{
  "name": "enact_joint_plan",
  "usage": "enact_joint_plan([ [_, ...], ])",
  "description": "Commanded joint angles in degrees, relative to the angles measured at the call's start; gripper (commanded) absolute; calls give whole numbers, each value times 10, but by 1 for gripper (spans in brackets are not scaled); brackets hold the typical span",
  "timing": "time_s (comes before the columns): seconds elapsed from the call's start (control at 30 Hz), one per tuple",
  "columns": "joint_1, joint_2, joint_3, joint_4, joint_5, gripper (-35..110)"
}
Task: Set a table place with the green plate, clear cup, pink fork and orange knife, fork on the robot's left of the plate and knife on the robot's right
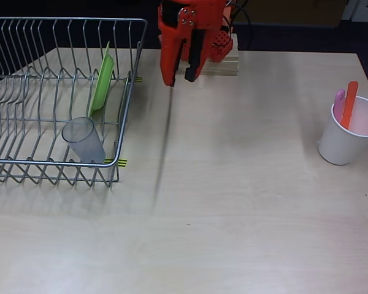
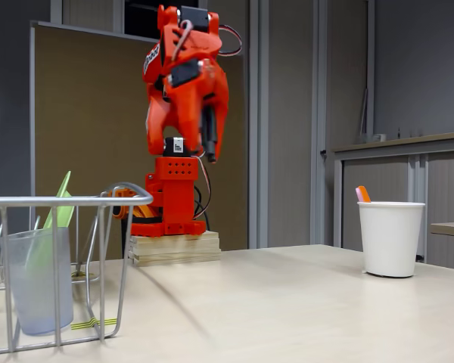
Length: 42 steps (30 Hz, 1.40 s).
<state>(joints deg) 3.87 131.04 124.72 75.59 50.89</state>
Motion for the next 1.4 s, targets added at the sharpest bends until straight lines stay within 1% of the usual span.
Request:
enact_joint_plan([
  [0.0,48,18,-1,-10,283,15],
  [0.03,63,18,-4,-3,258,15],
  [0.07,79,18,-10,13,194,15],
  [0.1,97,18,-13,35,176,15],
  [0.17,137,14,-27,69,181,15],
  [0.27,184,-9,-63,88,139,15],
  [0.4,239,-48,-117,101,80,25],
  [0.57,322,-64,-124,120,47,38],
  [0.77,380,-59,-52,115,47,43],
  [0.93,407,-78,-11,84,32,43],
  [1.13,423,-142,-5,21,-17,40],
  [1.23,428,-171,-18,4,-33,37],
  [1.37,438,-197,-25,-6,-48,29],
])
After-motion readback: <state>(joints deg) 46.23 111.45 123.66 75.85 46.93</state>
